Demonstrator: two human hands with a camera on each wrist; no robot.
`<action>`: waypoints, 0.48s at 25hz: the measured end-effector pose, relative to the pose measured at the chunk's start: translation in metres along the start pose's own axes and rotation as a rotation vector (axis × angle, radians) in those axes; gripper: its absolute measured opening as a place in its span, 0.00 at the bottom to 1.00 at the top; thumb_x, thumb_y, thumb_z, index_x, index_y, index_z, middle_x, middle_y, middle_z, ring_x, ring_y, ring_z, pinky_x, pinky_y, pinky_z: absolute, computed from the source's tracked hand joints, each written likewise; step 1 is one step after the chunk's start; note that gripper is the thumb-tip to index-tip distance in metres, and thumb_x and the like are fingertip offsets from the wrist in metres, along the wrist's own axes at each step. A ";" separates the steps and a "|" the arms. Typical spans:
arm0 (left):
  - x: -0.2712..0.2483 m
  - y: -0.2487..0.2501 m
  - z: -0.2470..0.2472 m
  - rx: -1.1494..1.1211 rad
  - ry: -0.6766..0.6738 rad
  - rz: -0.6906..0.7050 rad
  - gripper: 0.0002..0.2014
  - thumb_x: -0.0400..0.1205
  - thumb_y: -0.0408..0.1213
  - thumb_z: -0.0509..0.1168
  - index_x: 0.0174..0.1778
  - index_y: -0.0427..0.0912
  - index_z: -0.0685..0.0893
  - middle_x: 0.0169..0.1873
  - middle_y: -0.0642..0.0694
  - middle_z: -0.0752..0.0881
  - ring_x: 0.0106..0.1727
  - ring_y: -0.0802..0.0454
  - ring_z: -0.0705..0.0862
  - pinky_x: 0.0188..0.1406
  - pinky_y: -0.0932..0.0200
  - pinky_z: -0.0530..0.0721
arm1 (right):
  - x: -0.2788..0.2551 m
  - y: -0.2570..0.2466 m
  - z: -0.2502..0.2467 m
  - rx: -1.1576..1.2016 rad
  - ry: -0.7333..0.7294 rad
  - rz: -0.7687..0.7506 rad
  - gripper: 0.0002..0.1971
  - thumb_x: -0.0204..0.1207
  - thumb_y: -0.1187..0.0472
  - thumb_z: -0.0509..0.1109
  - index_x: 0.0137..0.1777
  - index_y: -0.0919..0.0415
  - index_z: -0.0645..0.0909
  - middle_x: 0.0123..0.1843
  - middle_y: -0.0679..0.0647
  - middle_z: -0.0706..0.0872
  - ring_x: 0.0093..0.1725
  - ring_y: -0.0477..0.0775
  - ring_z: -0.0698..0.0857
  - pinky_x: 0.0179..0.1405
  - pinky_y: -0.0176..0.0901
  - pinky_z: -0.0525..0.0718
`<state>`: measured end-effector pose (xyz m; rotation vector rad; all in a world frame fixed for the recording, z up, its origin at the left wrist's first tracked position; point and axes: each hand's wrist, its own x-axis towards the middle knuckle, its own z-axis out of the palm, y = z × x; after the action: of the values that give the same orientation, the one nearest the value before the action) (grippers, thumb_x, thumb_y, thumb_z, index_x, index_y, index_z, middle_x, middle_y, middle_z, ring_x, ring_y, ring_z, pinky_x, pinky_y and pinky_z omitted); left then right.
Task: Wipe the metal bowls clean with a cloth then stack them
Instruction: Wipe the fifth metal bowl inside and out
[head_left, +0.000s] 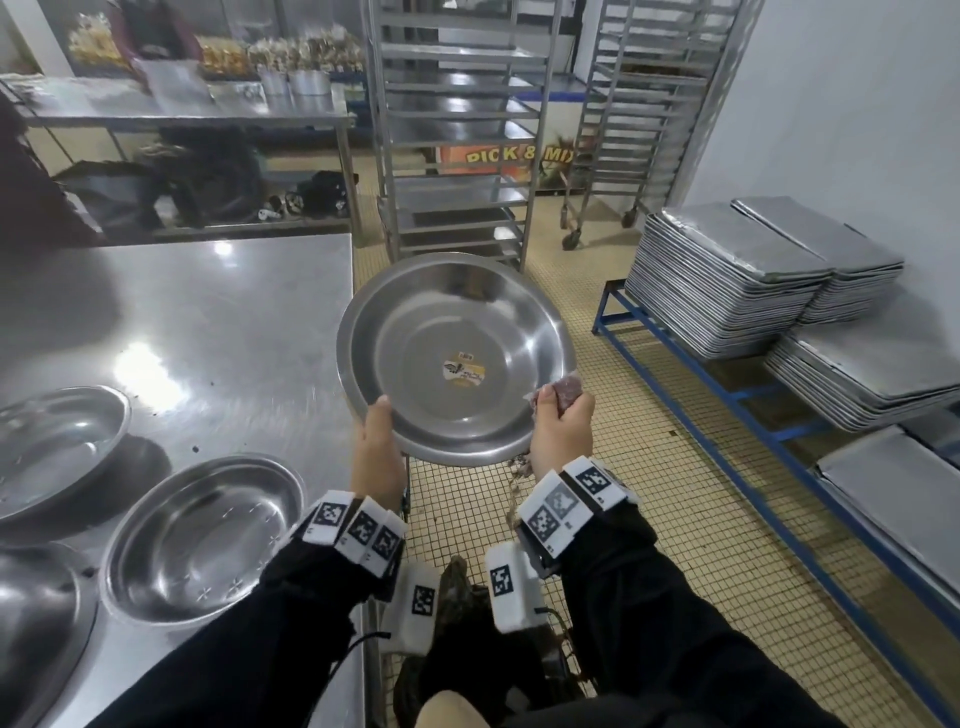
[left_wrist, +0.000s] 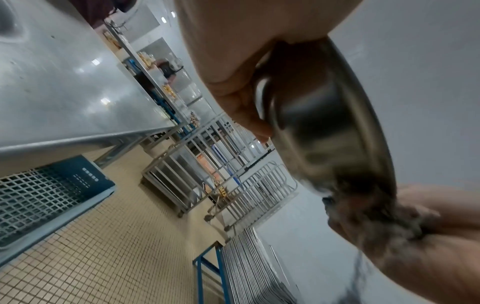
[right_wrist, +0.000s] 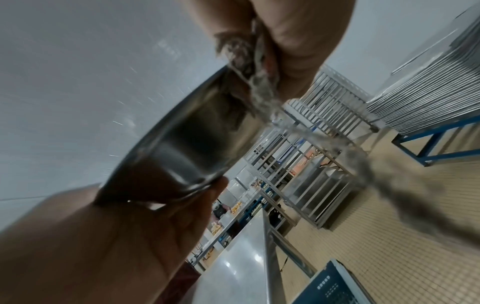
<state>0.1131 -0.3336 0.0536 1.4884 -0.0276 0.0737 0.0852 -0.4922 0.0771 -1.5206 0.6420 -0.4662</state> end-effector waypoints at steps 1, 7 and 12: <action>0.001 -0.003 0.002 0.004 -0.011 -0.020 0.18 0.89 0.42 0.51 0.67 0.34 0.76 0.53 0.38 0.85 0.45 0.63 0.86 0.38 0.75 0.80 | -0.001 -0.002 0.002 0.011 0.010 0.016 0.12 0.84 0.55 0.59 0.61 0.60 0.67 0.42 0.51 0.80 0.34 0.48 0.82 0.24 0.36 0.77; 0.022 0.007 -0.029 -0.181 -0.198 -0.019 0.23 0.87 0.52 0.54 0.67 0.36 0.74 0.48 0.39 0.87 0.42 0.41 0.88 0.33 0.54 0.88 | 0.026 -0.024 -0.030 -0.154 -0.118 -0.065 0.11 0.83 0.54 0.61 0.60 0.59 0.73 0.45 0.48 0.81 0.42 0.46 0.83 0.32 0.34 0.78; 0.029 0.018 -0.044 -0.289 -0.267 -0.133 0.17 0.88 0.42 0.51 0.56 0.42 0.85 0.45 0.45 0.90 0.47 0.47 0.89 0.52 0.49 0.86 | 0.038 -0.027 -0.035 -0.329 -0.258 -0.134 0.06 0.82 0.54 0.63 0.56 0.53 0.76 0.47 0.48 0.83 0.45 0.45 0.82 0.38 0.35 0.76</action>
<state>0.1400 -0.2879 0.0695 1.1995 -0.1485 -0.2290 0.0939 -0.5441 0.1022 -1.9070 0.4295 -0.2648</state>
